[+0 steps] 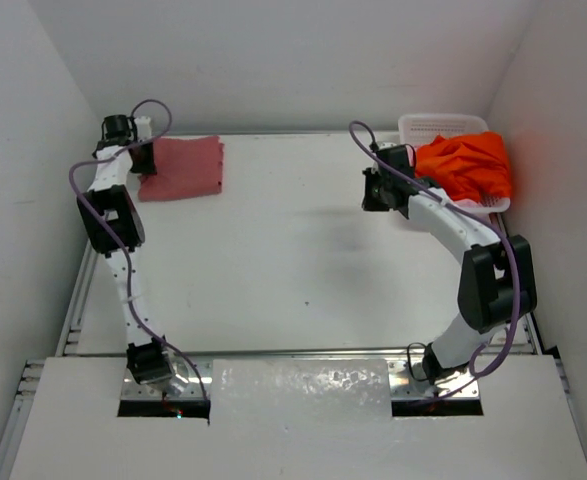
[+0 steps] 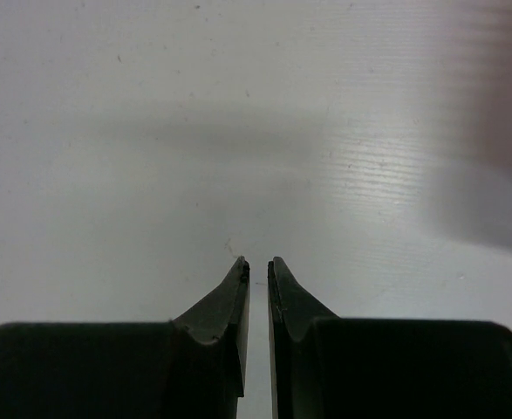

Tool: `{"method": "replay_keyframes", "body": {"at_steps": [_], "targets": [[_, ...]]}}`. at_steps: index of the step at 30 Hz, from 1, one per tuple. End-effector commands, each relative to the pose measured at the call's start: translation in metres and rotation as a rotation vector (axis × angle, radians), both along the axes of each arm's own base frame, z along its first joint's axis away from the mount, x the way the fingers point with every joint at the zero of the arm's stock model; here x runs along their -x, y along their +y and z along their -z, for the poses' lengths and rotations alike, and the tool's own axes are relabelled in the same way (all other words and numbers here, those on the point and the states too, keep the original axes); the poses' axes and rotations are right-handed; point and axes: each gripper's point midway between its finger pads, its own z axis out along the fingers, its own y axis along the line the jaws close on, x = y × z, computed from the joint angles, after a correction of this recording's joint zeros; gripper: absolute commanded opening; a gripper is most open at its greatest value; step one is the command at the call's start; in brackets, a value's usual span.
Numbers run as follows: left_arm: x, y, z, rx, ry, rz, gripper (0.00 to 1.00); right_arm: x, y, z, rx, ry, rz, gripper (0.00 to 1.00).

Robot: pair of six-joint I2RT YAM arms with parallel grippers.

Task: Fold and stack the t-shirts
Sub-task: Put the neatly folded tshirt into the corner of the board with the left arm

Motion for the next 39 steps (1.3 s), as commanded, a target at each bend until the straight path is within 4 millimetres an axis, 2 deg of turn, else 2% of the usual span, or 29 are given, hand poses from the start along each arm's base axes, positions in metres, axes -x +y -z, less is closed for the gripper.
{"method": "replay_keyframes", "body": {"at_steps": [1,5,6,9,11,16,17,23,24,25,27,28,29,30,31,33,34,35,36,37,38,39], "targets": [[-0.024,0.046,-0.019,-0.159,-0.119,-0.035,0.0,-0.009,-0.003,-0.028,0.031,-0.064,-0.02,0.11],[-0.041,0.081,-0.027,-0.259,-0.192,-0.089,0.0,-0.006,-0.005,-0.027,0.048,-0.04,-0.027,0.11],[-0.047,0.094,-0.035,-0.27,-0.236,-0.119,0.0,-0.003,-0.005,-0.027,0.049,-0.032,-0.028,0.11],[-0.057,0.113,-0.053,-0.308,-0.324,-0.136,0.0,0.001,-0.007,-0.026,0.061,-0.021,-0.025,0.11],[-0.062,0.12,-0.06,-0.343,-0.36,-0.139,0.0,0.002,-0.007,-0.027,0.067,-0.021,-0.029,0.12],[-0.064,0.131,-0.06,-0.362,-0.387,-0.183,0.0,-0.003,-0.007,-0.032,0.073,-0.024,-0.024,0.13],[-0.062,0.132,-0.054,-0.357,-0.378,-0.189,0.0,-0.004,-0.007,-0.034,0.075,-0.024,-0.023,0.13],[-0.06,0.132,-0.043,-0.33,-0.371,-0.201,0.0,-0.011,-0.004,-0.039,0.071,-0.023,-0.036,0.14],[-0.06,0.133,-0.044,-0.331,-0.372,-0.203,0.05,-0.011,-0.004,-0.039,0.071,-0.022,-0.036,0.14],[-0.06,0.133,-0.044,-0.331,-0.374,-0.204,0.24,-0.011,-0.003,-0.04,0.069,-0.026,-0.038,0.15],[-0.06,0.134,-0.046,-0.331,-0.376,-0.212,0.46,-0.012,-0.002,-0.042,0.068,-0.03,-0.04,0.17],[-0.059,0.134,-0.046,-0.335,-0.373,-0.216,0.67,-0.014,-0.002,-0.046,0.066,-0.037,-0.04,0.18],[-0.058,0.136,-0.05,-0.342,-0.375,-0.224,0.77,-0.014,-0.003,-0.046,0.068,-0.032,-0.036,0.23],[-0.056,0.139,-0.053,-0.355,-0.372,-0.238,0.83,-0.015,-0.005,-0.049,0.076,-0.034,-0.03,0.26],[-0.053,0.145,-0.056,-0.379,-0.367,-0.266,0.91,-0.02,-0.007,-0.061,0.082,-0.057,-0.019,0.29],[-0.047,0.158,-0.075,-0.415,-0.377,-0.326,0.92,-0.024,-0.021,-0.07,0.139,-0.055,0.03,0.33],[-0.044,0.164,-0.086,-0.417,-0.393,-0.353,0.92,-0.038,-0.028,-0.096,0.146,-0.107,0.06,0.37],[-0.039,0.175,-0.105,-0.417,-0.421,-0.383,0.93,-0.045,-0.036,-0.108,0.157,-0.122,0.085,0.38],[-0.037,0.178,-0.118,-0.386,-0.45,-0.41,0.93,-0.046,-0.048,-0.111,0.181,-0.095,0.115,0.41],[-0.034,0.18,-0.129,-0.369,-0.468,-0.413,0.97,-0.071,-0.066,-0.13,0.168,-0.123,0.168,0.48],[-0.031,0.178,-0.156,-0.364,-0.505,-0.408,0.97,-0.071,-0.078,-0.127,0.176,-0.065,0.189,0.51],[-0.031,0.17,-0.169,-0.345,-0.526,-0.377,0.98,-0.08,-0.091,-0.126,0.18,-0.048,0.218,0.51]]}}
